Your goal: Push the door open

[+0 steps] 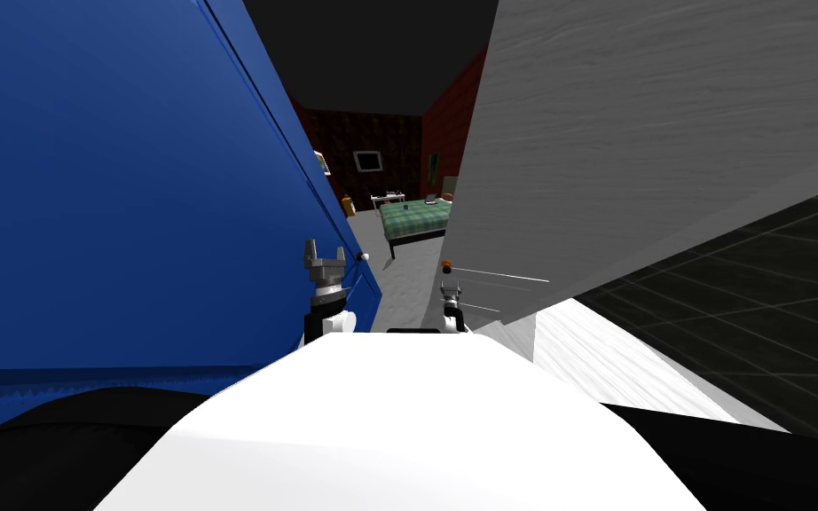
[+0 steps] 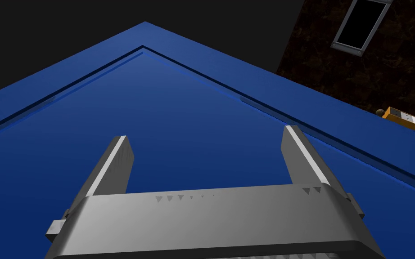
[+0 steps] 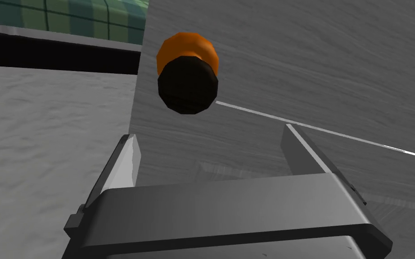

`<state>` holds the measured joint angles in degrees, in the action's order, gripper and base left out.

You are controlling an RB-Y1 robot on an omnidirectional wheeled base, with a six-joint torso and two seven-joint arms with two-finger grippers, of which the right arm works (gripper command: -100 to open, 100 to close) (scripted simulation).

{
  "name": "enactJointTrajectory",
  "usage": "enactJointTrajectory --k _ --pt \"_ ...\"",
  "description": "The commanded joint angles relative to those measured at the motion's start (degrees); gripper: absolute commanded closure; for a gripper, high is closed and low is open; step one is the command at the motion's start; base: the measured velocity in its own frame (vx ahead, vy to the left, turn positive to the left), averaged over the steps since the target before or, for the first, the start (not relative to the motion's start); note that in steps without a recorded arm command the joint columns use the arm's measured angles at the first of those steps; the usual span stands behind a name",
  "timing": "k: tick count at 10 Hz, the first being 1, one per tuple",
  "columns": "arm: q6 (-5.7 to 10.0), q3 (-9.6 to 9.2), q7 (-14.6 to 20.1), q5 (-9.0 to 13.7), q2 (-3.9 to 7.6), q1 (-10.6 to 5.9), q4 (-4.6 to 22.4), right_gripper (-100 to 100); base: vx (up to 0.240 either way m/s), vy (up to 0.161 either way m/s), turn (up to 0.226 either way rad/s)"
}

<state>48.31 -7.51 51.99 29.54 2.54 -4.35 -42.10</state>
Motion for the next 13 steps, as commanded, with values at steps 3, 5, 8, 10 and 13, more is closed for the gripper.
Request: enactJointTrajectory --k 3,5,8,10,13 --pt "0.13 -0.90 5.17 2.06 -0.44 -0.21 0.08 -100 -0.044 -0.012 0.032" --pt "0.23 -1.58 8.79 3.62 -0.82 -0.36 0.12 -100 -0.047 -0.004 0.031" --pt "0.30 -2.11 12.05 4.83 -1.15 -0.48 0.15 -100 -0.038 -0.004 0.023" --pt "0.34 -2.46 14.01 5.63 -1.38 -0.56 0.17 -100 -0.026 -0.003 0.024" --pt "0.36 -2.16 13.73 5.59 0.00 -0.61 0.28 -100 0.113 -0.030 0.022"
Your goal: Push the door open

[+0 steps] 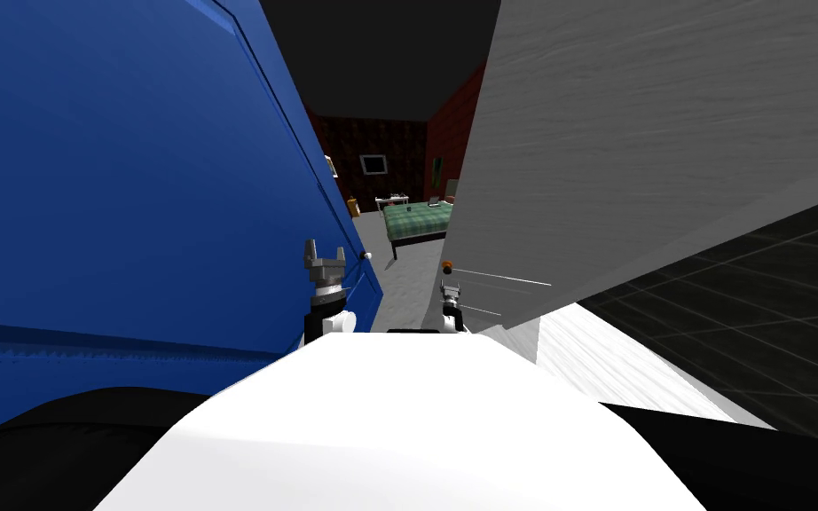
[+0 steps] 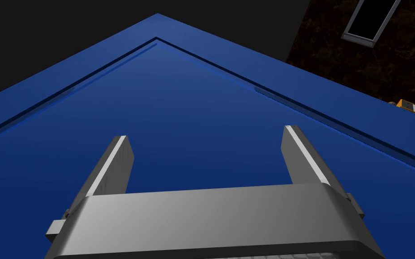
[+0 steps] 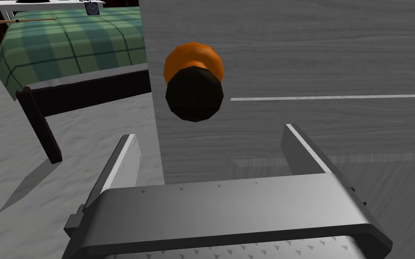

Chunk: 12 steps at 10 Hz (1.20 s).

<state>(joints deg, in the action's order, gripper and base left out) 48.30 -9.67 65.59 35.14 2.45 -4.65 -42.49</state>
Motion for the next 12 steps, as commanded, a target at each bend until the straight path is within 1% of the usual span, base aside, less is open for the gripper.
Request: enactJointTrajectory --k 1,3,5,6,7,12 --pt "0.41 0.13 0.25 0.07 0.43 -0.38 0.80 -100 0.207 -0.077 0.022" --pt "0.47 0.31 0.39 0.19 0.46 -0.48 0.97 -100 0.224 -0.056 0.029" --pt "0.54 0.51 0.56 0.32 -0.15 -0.60 1.17 -100 0.229 -0.034 0.025" --pt "0.57 0.46 0.53 0.29 0.03 -0.69 1.29 -100 0.101 -0.014 0.009" --pt "0.57 0.46 0.53 0.29 0.03 -0.69 1.29 100 -0.012 0.003 -0.003" --pt "0.57 0.46 0.53 0.29 0.03 -0.69 1.29 100 -0.020 0.003 0.001"
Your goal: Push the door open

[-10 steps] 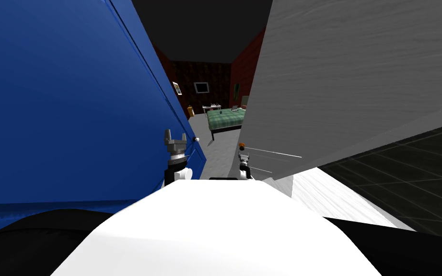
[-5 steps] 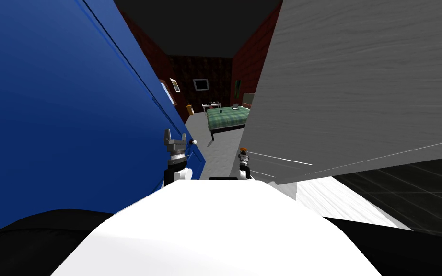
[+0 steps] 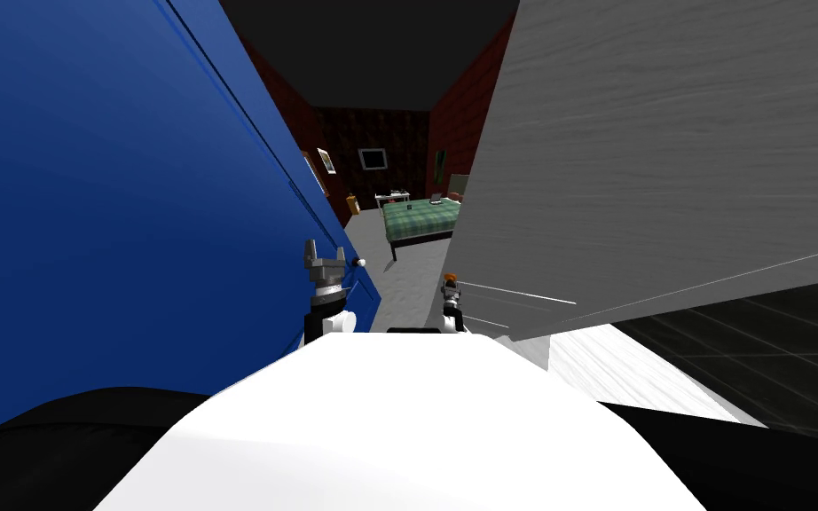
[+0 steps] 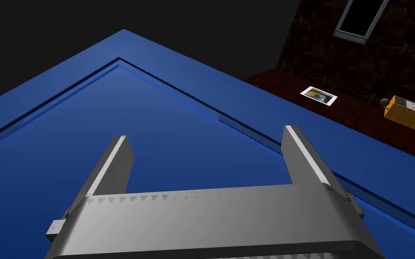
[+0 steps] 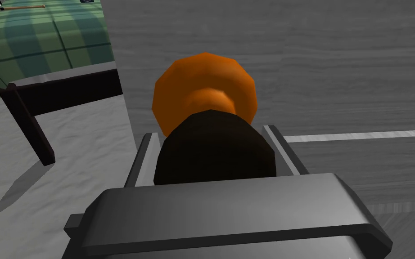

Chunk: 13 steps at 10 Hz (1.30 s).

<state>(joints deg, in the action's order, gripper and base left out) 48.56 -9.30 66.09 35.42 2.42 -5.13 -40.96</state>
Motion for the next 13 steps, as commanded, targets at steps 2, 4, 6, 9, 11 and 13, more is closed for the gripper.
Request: enactJointTrajectory --k 2,4,6,9,11,13 --pt "0.18 0.89 -0.16 0.59 0.66 -0.05 0.10 100 0.156 0.019 -0.033" --pt "0.35 1.70 -0.30 1.12 1.13 -0.10 0.19 100 0.197 0.006 -0.031" --pt "0.56 2.70 -0.47 1.78 1.61 -0.16 0.30 100 0.151 0.005 -0.026" --pt "0.86 4.15 -0.73 2.73 2.14 -0.25 0.46 100 0.198 0.017 -0.049" --pt "0.86 4.15 -0.73 2.73 2.14 -0.25 0.46 100 0.088 0.007 -0.014" --pt "1.19 5.75 -1.00 3.78 2.54 -0.34 0.64 100 0.141 0.016 -0.062"
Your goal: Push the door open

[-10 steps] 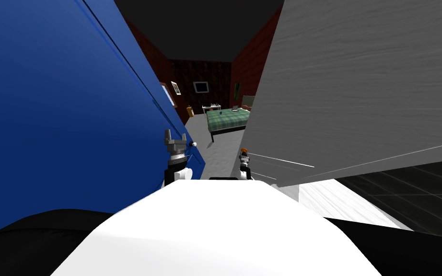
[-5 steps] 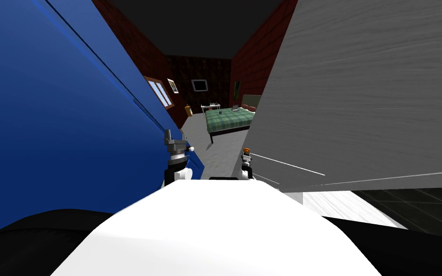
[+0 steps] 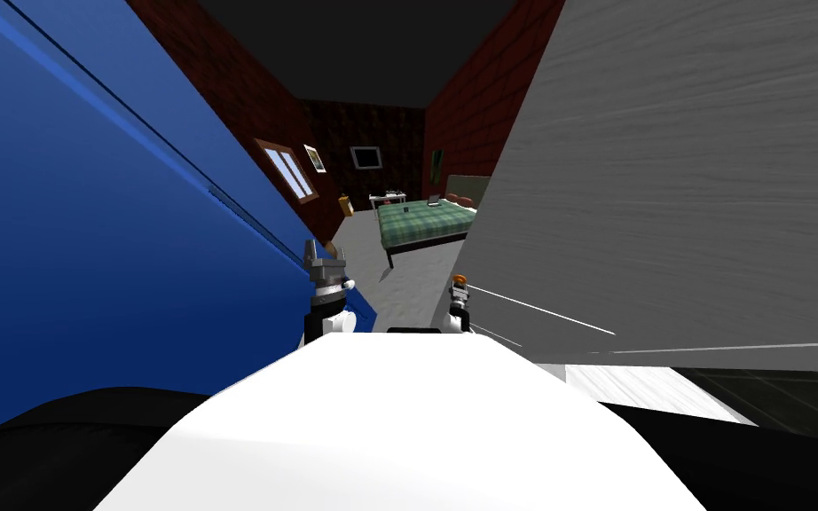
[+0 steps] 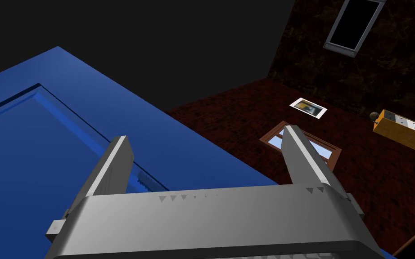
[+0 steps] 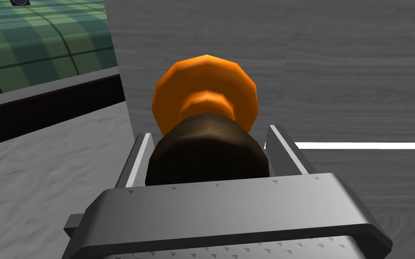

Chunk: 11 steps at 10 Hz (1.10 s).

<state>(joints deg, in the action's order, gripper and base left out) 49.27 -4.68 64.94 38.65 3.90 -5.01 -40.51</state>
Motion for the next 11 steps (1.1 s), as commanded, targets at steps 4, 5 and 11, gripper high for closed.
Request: enactJointTrajectory --k 4,5,11 --pt "1.02 3.76 -0.31 2.28 1.36 -0.63 0.48 100 0.209 0.020 -0.062" --pt "1.02 3.76 -0.31 2.28 1.36 -0.63 1.31 100 0.149 0.018 -0.015" --pt "1.58 6.44 -0.78 4.04 1.27 -0.79 0.78 100 0.144 0.023 -0.054"
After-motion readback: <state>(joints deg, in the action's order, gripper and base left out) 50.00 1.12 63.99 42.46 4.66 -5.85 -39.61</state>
